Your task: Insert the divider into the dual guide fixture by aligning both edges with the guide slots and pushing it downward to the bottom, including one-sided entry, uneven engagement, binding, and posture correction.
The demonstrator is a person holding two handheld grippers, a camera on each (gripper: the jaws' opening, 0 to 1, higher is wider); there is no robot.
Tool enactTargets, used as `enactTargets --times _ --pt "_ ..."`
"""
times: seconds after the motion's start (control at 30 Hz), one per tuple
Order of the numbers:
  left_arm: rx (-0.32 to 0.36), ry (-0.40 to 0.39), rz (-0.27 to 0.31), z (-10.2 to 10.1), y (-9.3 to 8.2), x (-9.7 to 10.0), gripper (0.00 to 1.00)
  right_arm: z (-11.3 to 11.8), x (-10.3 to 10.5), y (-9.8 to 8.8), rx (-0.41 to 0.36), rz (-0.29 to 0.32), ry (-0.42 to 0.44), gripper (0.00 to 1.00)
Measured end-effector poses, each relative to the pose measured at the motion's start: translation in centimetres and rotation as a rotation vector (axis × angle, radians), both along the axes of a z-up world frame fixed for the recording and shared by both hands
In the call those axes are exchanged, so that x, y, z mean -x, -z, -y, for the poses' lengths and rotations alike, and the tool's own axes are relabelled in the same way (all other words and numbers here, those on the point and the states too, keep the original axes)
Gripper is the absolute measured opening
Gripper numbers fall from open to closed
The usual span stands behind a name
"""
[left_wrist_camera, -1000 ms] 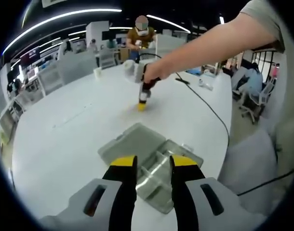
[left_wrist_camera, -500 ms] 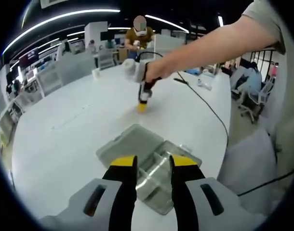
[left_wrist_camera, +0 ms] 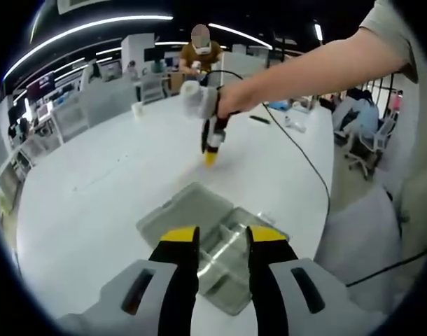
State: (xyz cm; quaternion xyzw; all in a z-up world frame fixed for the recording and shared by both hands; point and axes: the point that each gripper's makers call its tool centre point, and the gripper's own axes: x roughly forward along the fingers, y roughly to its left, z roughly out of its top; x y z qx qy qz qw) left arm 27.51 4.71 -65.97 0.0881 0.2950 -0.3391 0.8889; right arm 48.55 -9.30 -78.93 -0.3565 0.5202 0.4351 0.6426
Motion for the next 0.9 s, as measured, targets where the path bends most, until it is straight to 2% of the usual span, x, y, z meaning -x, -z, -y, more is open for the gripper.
enactTargets --times 0.17,0.23,0.3,0.37,0.53,0.9 --pt "0.013 0.003 -0.001 0.5 0.1 0.2 0.25 0.5 1.4 -0.1 -0.006 -0.002 -0.008 0.28" --pt "0.017 0.008 0.001 0.7 0.1 0.3 0.25 0.5 2.6 -0.2 -0.031 -0.023 -0.007 0.28" --pt "0.020 0.011 0.000 0.8 0.2 0.5 0.25 1.0 3.1 -0.1 -0.012 -0.013 -0.034 0.28" --pt "0.027 0.011 -0.002 0.9 0.2 0.6 0.25 1.0 3.3 -0.1 -0.027 -0.017 -0.024 0.28" --pt "0.030 0.020 -0.007 1.1 0.5 1.2 0.25 1.3 5.8 -0.8 -0.044 -0.013 -0.031 0.28" --pt "0.032 0.034 -0.011 1.3 0.8 2.3 0.25 1.4 10.0 -1.4 -0.074 0.001 -0.064 0.28"
